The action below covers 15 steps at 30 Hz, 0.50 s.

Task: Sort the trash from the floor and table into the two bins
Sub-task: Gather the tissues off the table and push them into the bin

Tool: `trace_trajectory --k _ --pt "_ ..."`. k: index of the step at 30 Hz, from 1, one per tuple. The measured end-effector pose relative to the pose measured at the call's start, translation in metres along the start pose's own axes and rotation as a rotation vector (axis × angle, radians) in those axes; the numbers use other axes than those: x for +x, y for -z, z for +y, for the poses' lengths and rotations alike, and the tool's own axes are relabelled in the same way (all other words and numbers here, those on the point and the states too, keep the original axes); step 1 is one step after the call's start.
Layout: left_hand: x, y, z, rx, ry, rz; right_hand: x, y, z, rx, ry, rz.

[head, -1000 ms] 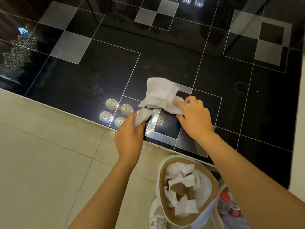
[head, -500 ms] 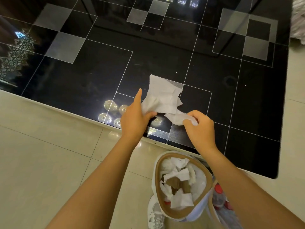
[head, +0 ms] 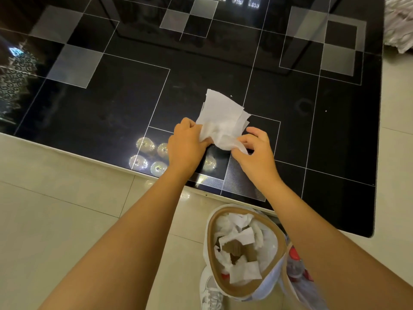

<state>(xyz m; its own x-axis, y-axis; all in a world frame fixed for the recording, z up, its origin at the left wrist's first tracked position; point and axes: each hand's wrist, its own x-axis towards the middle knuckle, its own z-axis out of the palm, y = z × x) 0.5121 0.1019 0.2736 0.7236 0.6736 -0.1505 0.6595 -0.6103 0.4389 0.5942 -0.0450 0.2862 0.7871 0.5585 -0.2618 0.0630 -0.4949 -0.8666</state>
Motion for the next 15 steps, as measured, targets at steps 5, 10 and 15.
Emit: trace_trajectory --k 5,10,15 --pt "0.004 -0.004 -0.001 -0.191 0.034 0.024 0.008 -0.012 -0.009 0.082 -0.039 0.006" --pt "0.017 0.008 0.001 -0.300 -0.072 0.169 0.005 -0.010 -0.006 0.142 -0.132 0.051" --pt "0.029 0.001 0.004 0.025 -0.313 -0.219 0.000 -0.003 0.000 0.203 -0.165 0.055"
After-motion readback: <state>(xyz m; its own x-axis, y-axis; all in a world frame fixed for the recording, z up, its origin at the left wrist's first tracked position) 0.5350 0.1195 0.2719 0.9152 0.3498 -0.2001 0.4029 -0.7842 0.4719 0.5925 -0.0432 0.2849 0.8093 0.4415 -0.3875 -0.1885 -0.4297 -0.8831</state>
